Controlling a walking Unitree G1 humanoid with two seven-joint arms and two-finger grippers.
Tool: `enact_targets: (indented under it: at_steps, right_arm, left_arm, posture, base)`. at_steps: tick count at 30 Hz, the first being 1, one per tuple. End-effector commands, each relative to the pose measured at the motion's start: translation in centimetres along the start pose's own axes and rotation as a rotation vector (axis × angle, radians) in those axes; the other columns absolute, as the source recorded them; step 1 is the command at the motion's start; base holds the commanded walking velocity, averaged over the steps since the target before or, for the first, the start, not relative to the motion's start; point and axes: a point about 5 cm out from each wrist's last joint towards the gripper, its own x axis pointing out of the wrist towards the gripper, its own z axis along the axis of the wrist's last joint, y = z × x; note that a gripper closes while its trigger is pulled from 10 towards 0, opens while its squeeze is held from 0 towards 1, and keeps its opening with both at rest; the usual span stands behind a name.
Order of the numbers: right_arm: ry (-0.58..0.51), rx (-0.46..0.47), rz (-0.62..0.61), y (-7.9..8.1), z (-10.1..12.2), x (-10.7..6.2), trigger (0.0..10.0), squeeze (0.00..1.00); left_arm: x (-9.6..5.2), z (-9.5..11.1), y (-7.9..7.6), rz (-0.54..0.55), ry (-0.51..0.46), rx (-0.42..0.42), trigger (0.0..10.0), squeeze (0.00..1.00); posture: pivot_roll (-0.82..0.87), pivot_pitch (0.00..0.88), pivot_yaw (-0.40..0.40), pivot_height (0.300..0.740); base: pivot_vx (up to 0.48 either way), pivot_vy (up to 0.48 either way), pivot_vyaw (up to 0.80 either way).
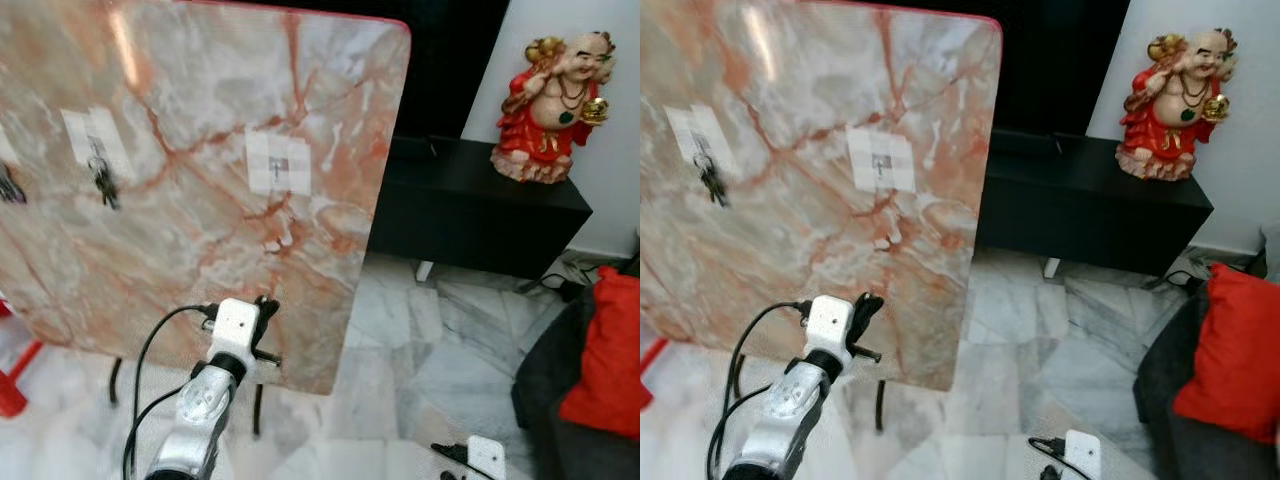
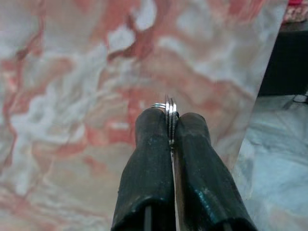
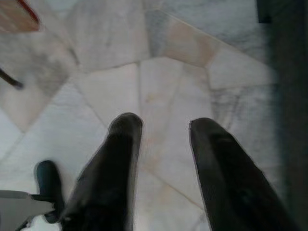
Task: Hang keys on a hook
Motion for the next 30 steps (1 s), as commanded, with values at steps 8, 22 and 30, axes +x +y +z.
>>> enact_targets:
  at_steps: [8,22,30]
  right_arm:
    - [0.003,-0.018,-0.024,-0.8,-0.2,-0.1,10.0,0.0]
    - [0.007,0.012,-0.013,-0.7,-0.4,-0.1,10.0,0.0]
    - [0.005,0.008,-0.006,-0.7,-0.3,-0.1,10.0,0.0]
  left_arm:
    - [0.6,0.8,-0.1,0.037,-0.03,0.018,10.0,0.0]
    - [1.2,2.7,0.7,0.132,-0.105,0.086,10.0,0.0]
    - [1.0,4.0,1.3,0.218,-0.192,0.097,10.0,0.0]
  posture:
    - [0.07,0.0,-0.104,0.74]
    - [0.07,0.0,-0.108,0.74]
    - [0.07,0.0,-0.109,0.74]
  base:
    - [0.03,-0.375,0.8]
    - [0.0,-0.021,0.03]
    - [0.0,0.0,0.0]
